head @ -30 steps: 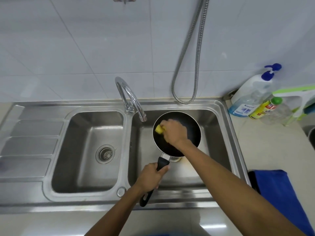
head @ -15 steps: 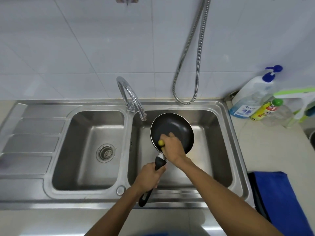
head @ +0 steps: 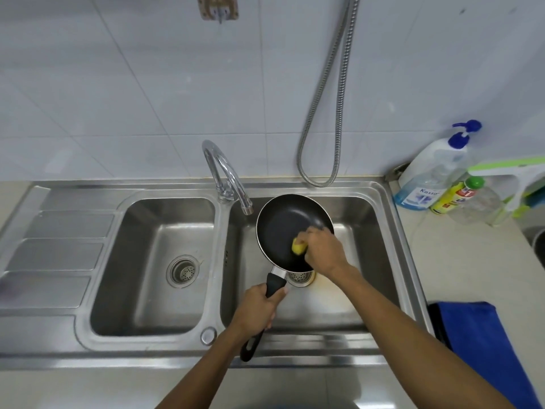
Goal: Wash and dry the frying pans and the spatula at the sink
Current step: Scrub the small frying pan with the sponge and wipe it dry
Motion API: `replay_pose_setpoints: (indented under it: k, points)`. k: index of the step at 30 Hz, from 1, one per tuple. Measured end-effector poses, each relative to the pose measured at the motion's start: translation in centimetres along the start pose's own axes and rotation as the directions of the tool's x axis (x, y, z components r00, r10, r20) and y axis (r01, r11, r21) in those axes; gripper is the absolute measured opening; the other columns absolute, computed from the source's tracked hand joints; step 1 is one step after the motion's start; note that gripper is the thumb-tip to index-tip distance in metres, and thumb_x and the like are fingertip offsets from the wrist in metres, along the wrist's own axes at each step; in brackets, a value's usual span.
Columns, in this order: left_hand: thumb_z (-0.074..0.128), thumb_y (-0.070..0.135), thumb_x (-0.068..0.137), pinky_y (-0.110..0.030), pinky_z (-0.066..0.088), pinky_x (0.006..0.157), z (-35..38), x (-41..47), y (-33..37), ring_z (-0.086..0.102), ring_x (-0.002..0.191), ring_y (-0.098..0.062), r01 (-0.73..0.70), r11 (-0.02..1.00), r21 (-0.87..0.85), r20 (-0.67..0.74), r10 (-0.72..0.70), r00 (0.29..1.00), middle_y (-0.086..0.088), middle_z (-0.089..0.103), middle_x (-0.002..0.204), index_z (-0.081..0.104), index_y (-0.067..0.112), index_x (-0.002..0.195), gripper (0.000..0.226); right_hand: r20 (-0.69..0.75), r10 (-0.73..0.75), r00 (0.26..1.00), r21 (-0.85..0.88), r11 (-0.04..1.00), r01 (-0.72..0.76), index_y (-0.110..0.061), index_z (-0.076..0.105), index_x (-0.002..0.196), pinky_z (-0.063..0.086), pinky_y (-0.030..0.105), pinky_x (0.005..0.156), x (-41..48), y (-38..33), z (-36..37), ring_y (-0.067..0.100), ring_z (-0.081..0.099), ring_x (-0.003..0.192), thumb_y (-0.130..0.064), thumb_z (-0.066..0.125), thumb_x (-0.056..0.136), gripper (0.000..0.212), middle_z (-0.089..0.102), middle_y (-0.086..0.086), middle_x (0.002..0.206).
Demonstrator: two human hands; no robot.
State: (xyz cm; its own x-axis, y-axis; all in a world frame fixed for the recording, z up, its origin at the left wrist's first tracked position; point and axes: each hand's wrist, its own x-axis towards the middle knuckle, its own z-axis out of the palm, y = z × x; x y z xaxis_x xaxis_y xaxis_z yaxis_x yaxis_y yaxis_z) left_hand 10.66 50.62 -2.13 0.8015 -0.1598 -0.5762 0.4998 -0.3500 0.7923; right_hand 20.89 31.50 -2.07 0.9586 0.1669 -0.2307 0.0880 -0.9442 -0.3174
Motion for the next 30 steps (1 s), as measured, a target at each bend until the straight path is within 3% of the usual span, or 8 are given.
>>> replay_pose_setpoints:
  k: [3, 6, 11, 15, 18, 21, 25, 30]
  points:
    - [0.064, 0.038, 0.099, -0.027, 0.040, 0.044, 0.3, 0.4, -0.2, 0.043, 0.040, -0.013, 0.006, 0.999, 0.038, -0.011, -0.006, 1.000, 0.004, 0.049, 0.049, 0.052, 0.014, 0.076, 0.036, 0.103, -0.077, 0.992, 0.301, 0.953, 0.043, -0.027, 0.070, 0.100, 0.053, 0.038, 0.084, -1.1, -1.7, 1.0, 0.031, 0.063, 0.097, -0.001, 0.052, 0.075, 0.041, 0.068, 0.001, 0.105]
    - [0.064, 0.042, 0.098, -0.029, 0.041, 0.047, 0.5, 0.1, -0.5, 0.046, 0.040, -0.013, -0.020, 0.997, 0.076, -0.005, 0.020, 1.000, 0.007, 0.050, 0.048, 0.052, 0.015, 0.075, 0.037, 0.103, 0.068, 0.992, 0.583, 0.804, -0.116, -0.022, 0.065, 0.097, 0.048, 0.031, 0.075, -1.5, -2.9, 0.7, 0.022, 0.063, 0.088, -0.006, 0.052, 0.085, 0.023, 0.069, 0.000, 0.093]
    - [0.064, 0.045, 0.097, -0.028, 0.041, 0.045, 0.7, -0.5, -0.2, 0.044, 0.041, -0.014, -0.033, 0.996, 0.081, -0.006, 0.034, 0.999, 0.006, 0.049, 0.049, 0.049, 0.016, 0.072, 0.040, -0.024, 0.251, 0.968, 0.661, 0.730, -0.173, -0.019, 0.056, 0.093, 0.041, 0.030, 0.064, -0.7, -2.3, -0.2, 0.024, 0.057, 0.082, -0.002, 0.049, 0.088, 0.019, 0.062, 0.001, 0.086]
    - [0.063, 0.044, 0.098, -0.028, 0.043, 0.047, 0.9, -0.7, 0.2, 0.045, 0.042, -0.014, -0.034, 0.996, 0.081, 0.010, 0.034, 0.999, 0.005, 0.049, 0.050, 0.050, 0.016, 0.074, 0.039, -0.226, 0.172, 0.959, 0.405, 0.912, -0.068, -0.023, 0.060, 0.125, 0.050, 0.042, 0.088, 0.0, -0.9, -0.1, 0.034, 0.055, 0.102, 0.004, 0.051, 0.081, 0.052, 0.058, 0.010, 0.118]
    - [0.063, 0.043, 0.098, -0.029, 0.041, 0.047, 0.9, -0.6, 0.3, 0.045, 0.042, -0.016, -0.029, 0.998, 0.051, 0.026, 0.028, 0.999, 0.004, 0.049, 0.050, 0.048, 0.017, 0.072, 0.039, -0.089, 0.057, 0.994, 0.056, 0.997, -0.052, -0.030, 0.040, 0.145, 0.051, 0.048, 0.086, -0.3, -0.7, 0.4, 0.040, 0.045, 0.114, -0.016, 0.058, 0.087, 0.063, 0.041, 0.009, 0.139]
    - [0.062, 0.045, 0.098, -0.031, 0.042, 0.050, 0.9, -0.4, 0.0, 0.046, 0.041, -0.019, -0.030, 0.998, 0.051, 0.026, 0.029, 0.999, 0.002, 0.050, 0.048, 0.047, 0.017, 0.071, 0.042, 0.055, -0.023, 0.998, -0.048, 0.998, 0.026, -0.034, 0.024, 0.152, 0.049, 0.049, 0.092, -0.8, -0.3, 1.4, 0.042, 0.040, 0.116, -0.026, 0.066, 0.089, 0.077, 0.030, 0.011, 0.144]
    - [0.059, 0.045, 0.100, -0.031, 0.046, 0.053, 1.1, -0.8, 0.2, 0.049, 0.042, -0.018, -0.029, 0.997, 0.069, 0.017, 0.028, 0.999, 0.002, 0.052, 0.047, 0.048, 0.016, 0.071, 0.043, 0.004, -0.105, 0.994, -0.045, 0.993, 0.105, -0.024, 0.040, 0.149, 0.050, 0.044, 0.087, -0.6, -0.8, 1.9, 0.038, 0.055, 0.099, -0.007, 0.059, 0.090, 0.064, 0.048, 0.018, 0.123]
    - [0.057, 0.045, 0.100, -0.033, 0.047, 0.058, 1.5, -1.1, 0.4, 0.050, 0.043, -0.017, -0.034, 0.997, 0.074, 0.050, 0.031, 0.998, 0.003, 0.052, 0.046, 0.049, 0.019, 0.069, 0.042, -0.055, -0.105, 0.993, -0.141, 0.985, 0.097, -0.012, 0.063, 0.123, 0.049, 0.038, 0.082, 1.0, -1.9, 0.4, 0.034, 0.060, 0.100, -0.007, 0.052, 0.092, 0.033, 0.063, 0.014, 0.111]
